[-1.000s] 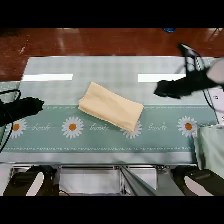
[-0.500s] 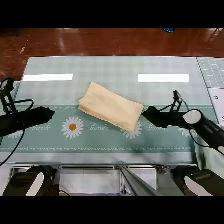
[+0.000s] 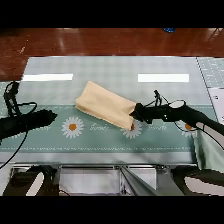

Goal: Fold the shirts.

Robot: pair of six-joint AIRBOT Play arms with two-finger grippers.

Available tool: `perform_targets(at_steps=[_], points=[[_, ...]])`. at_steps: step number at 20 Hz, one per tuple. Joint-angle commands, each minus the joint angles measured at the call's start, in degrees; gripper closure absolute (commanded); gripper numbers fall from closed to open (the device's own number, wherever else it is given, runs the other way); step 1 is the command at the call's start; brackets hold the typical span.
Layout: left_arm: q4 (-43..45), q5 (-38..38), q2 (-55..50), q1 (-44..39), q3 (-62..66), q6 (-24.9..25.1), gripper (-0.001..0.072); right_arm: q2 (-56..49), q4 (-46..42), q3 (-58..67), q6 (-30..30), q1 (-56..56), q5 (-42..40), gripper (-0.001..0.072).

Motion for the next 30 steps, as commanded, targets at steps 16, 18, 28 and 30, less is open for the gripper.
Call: perform_targets(at_steps=[16,18,28,30], points=[[-2.2,1.0,0.1,0.0,-0.1,0.0,0.0685,-3.0,-31.0,72.6,23.9,-12.5,32.5,0.0691],[-2.2,1.0,0.1,0.0,-0.1,0.0,0.0685,-1.0,-31.0,74.8,24.2,-18.9,36.2,0.0691],[-2.2,2.2,0.0,0.0,-0.1,1.5,0.0685,9.2,-43.8,73.7,25.6,-51.5,61.0,0.0693],[-2.2,3.1,0.0,0.0,-0.1,1.5,0.0685,13.0,-44.9,68.5,25.6,-55.3,61.0,0.0693]])
